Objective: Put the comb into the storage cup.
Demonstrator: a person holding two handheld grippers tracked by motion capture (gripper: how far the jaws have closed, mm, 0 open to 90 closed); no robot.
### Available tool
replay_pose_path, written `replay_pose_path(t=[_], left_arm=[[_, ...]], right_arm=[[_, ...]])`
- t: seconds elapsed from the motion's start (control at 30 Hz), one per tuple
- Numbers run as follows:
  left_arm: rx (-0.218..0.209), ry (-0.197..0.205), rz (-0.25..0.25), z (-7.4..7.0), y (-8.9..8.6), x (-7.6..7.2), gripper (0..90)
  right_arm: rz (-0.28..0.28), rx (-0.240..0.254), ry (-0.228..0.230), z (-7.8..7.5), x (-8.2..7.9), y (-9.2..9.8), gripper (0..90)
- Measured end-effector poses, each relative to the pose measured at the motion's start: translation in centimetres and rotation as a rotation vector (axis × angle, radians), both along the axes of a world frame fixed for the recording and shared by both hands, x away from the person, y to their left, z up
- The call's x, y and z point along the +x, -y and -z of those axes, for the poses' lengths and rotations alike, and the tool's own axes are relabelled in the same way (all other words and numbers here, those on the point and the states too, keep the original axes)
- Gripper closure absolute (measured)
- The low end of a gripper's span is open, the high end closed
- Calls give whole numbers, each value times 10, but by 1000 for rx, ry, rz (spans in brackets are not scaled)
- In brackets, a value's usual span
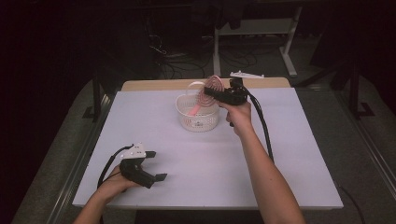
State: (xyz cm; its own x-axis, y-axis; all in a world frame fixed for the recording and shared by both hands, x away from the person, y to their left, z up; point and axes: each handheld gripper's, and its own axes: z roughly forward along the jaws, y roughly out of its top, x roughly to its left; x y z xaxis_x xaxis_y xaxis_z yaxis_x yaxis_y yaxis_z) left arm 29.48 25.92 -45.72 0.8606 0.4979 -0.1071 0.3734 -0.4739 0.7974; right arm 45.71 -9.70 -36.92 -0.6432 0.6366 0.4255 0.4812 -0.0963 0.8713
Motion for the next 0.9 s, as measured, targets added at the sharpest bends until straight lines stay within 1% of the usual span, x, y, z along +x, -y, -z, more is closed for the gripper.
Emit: replay_pose_path(t=[0.3, 0.47, 0.6, 0.73, 0.9], left_arm=[[3, -3, 4, 0, 0, 0, 0], [3, -4, 5, 0, 1, 0, 0], [3, -4, 6, 0, 1, 0, 0], [1, -5, 8, 0, 1, -1, 0], [0, -8, 12, 1, 1, -1, 0]], right_arm=[[0, -10, -12, 9, 4, -5, 626], [1, -19, -28, 13, 5, -6, 626], [1, -9, -35, 15, 7, -4, 625], [7, -20, -42, 17, 9, 0, 617], [25, -52, -43, 18, 12, 5, 595]])
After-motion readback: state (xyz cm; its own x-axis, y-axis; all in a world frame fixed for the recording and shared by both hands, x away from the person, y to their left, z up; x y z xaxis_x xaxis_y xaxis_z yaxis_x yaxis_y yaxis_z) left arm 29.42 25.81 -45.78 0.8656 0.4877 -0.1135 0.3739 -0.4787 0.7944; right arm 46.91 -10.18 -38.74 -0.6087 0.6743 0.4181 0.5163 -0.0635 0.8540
